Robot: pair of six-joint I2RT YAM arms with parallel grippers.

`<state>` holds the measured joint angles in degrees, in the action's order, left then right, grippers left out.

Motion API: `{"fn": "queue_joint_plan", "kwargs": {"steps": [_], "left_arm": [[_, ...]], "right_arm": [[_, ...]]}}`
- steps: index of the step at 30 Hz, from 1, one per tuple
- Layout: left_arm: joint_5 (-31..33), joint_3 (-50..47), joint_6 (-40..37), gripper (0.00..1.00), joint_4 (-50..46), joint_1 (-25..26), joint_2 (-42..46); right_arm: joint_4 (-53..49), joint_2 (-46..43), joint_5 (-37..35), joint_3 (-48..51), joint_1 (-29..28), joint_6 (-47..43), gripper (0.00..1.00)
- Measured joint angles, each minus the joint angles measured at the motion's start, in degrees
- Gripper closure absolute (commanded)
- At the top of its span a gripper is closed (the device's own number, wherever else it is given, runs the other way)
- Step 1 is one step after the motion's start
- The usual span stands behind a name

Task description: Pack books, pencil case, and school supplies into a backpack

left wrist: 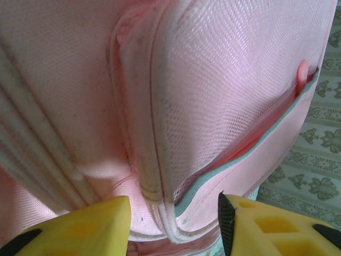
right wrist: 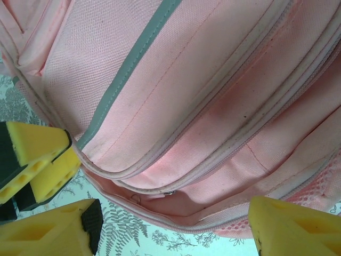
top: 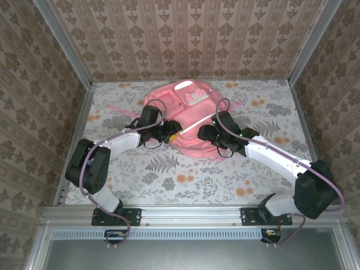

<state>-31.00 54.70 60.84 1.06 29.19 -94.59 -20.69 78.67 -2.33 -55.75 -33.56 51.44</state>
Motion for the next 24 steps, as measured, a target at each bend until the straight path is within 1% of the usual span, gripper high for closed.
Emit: {"fn": "queue_joint_plan", "kwargs": {"steps": [3, 5, 7, 11, 12, 15, 20, 24], "left_arm": [[-0.13, 1.03, 0.66, 0.6, 0.79, 0.04, -1.4], [-0.2, 1.68, 1.03, 0.65, 0.92, 0.04, -2.69], [-0.35, 1.97, 1.44, 0.73, 1.01, 0.04, -3.76], [-1.03, 2.03, 2.56, 0.97, 1.38, 0.04, -4.15], [-1.27, 2.08, 2.82, 1.0, 1.57, 0.09, -4.15], [-1.73, 2.1, 3.67, 1.0, 1.97, 0.09, -3.5], [-2.03, 2.1, 4.63, 1.0, 2.03, 0.09, 0.81], [-2.25, 2.1, 6.34, 1.0, 2.95, -0.02, 2.99]], "right_arm": [[-0.04, 0.0, -0.02, 0.0, 0.0, 0.0, 0.26], [0.0, 0.0, -0.02, 0.0, 0.0, 0.0, 0.26], [-0.02, 0.0, -0.02, 0.0, 0.0, 0.0, 0.26], [-0.07, 0.0, -0.46, 0.0, -0.22, -0.31, 0.28], [-0.09, 0.0, -0.87, 0.0, -0.48, -0.63, 0.28], [-0.37, 0.0, -2.45, -0.13, -2.47, -2.56, 0.29], [-0.33, 0.13, -5.25, -1.9, -6.8, -5.68, 0.3], [0.92, 0.13, -6.58, -2.34, -8.9, -7.04, 0.31]]}}
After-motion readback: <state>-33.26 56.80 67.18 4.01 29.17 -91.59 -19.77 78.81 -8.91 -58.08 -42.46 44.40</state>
